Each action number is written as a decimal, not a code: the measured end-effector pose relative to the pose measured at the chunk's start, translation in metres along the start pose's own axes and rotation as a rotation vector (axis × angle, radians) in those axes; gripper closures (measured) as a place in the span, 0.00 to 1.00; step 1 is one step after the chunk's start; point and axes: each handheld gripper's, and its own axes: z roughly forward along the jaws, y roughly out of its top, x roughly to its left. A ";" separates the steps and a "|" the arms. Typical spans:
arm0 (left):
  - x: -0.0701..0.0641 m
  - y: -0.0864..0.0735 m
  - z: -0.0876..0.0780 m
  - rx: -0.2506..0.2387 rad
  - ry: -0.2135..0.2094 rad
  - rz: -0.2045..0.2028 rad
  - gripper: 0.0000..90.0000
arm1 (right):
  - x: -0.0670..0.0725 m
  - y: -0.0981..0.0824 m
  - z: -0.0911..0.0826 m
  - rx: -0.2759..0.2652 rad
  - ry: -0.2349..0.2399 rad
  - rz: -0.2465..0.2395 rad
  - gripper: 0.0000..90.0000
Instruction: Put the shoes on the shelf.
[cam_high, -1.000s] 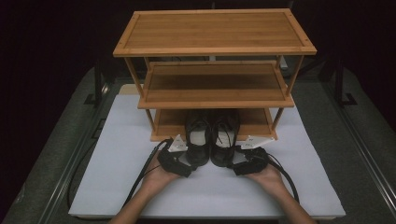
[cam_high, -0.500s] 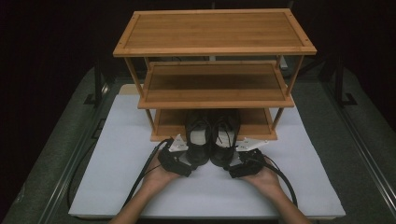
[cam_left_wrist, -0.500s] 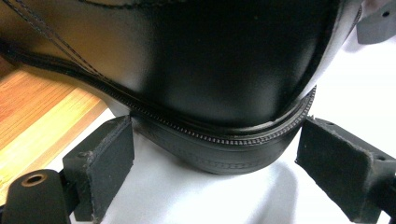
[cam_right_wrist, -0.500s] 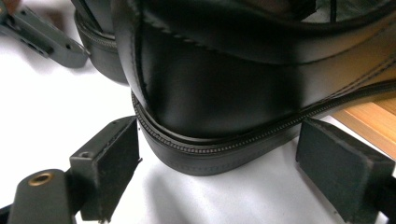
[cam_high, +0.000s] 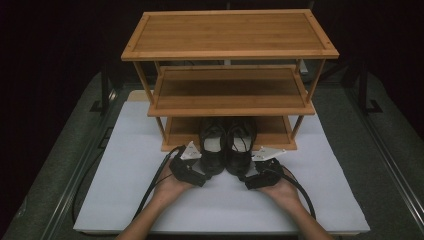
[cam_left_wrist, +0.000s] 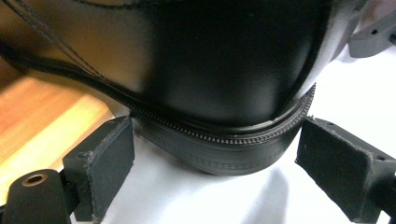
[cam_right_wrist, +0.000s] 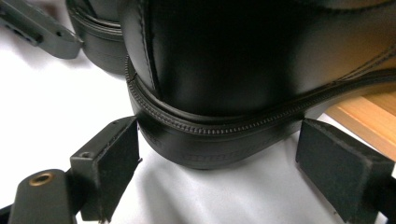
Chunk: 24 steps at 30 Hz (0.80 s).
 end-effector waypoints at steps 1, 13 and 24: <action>0.000 0.001 0.000 0.001 -0.004 0.000 0.12 | -0.001 0.001 -0.001 -0.005 0.000 -0.004 0.15; 0.002 0.008 -0.008 -0.097 0.012 -0.005 0.14 | -0.012 0.012 -0.003 -0.049 -0.023 -0.011 0.17; 0.016 0.018 0.002 -0.119 0.026 -0.041 0.21 | -0.024 0.012 0.003 -0.053 -0.034 0.006 0.19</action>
